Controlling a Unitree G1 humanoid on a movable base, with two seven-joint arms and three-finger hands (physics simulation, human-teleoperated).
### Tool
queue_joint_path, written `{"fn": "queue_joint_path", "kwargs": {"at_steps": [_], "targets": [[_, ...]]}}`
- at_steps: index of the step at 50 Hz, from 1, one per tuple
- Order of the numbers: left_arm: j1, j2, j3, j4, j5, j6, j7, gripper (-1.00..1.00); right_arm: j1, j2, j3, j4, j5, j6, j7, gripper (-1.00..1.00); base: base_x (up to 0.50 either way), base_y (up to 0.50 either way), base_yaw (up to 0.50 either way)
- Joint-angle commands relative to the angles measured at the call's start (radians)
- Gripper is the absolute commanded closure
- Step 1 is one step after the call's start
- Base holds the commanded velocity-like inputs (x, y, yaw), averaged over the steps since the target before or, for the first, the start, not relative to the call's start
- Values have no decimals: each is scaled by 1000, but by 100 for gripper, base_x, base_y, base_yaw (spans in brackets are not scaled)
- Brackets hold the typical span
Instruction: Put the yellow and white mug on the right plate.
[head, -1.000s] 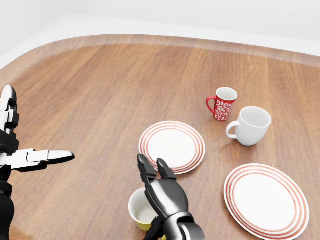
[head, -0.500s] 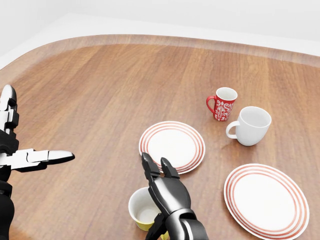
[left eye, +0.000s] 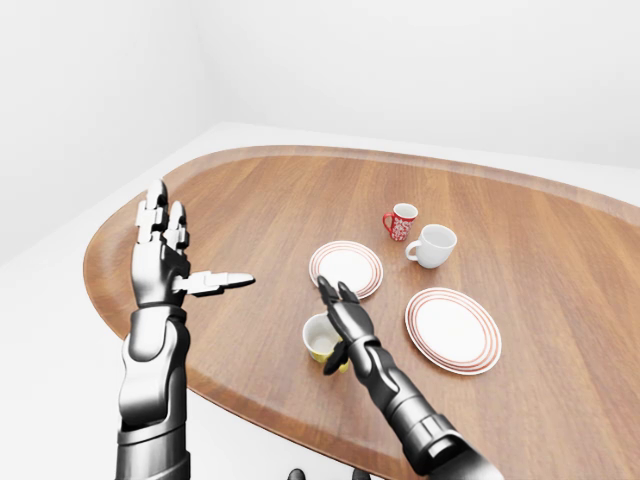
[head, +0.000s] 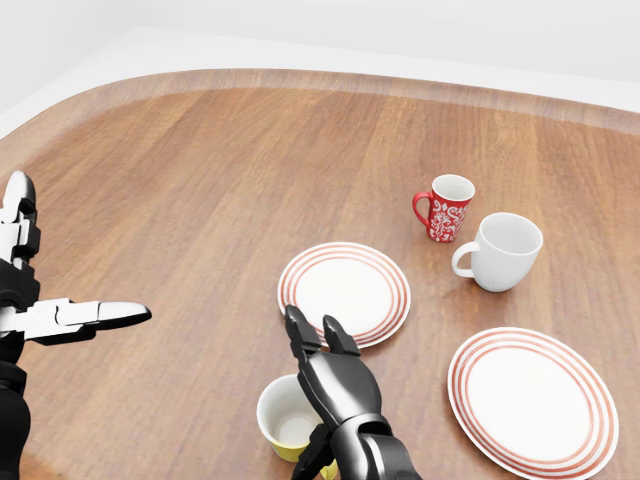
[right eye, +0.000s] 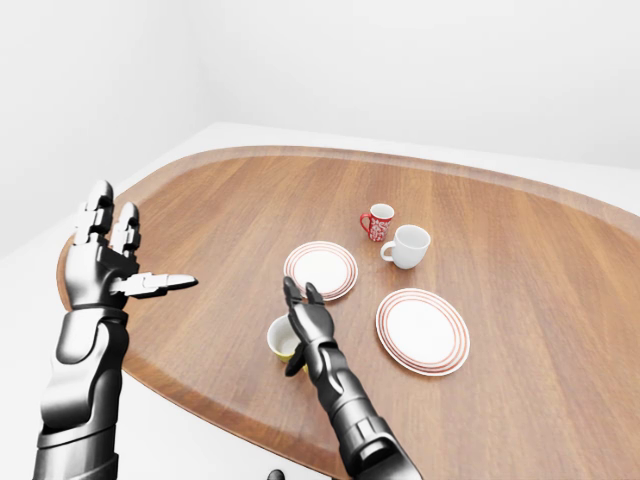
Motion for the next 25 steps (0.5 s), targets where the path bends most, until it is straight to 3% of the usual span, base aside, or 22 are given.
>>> {"fn": "queue_joint_path", "kwargs": {"at_steps": [1,25], "targets": [[-2,1,-1,1,0,0,0,-100,-22,3,-5,45,5,0,-14,-100,0,0,0],[1,0,-1,1,1,0,-1,-100,-60,7,-10,155,4,0,-61,-100,0,0,0]]}}
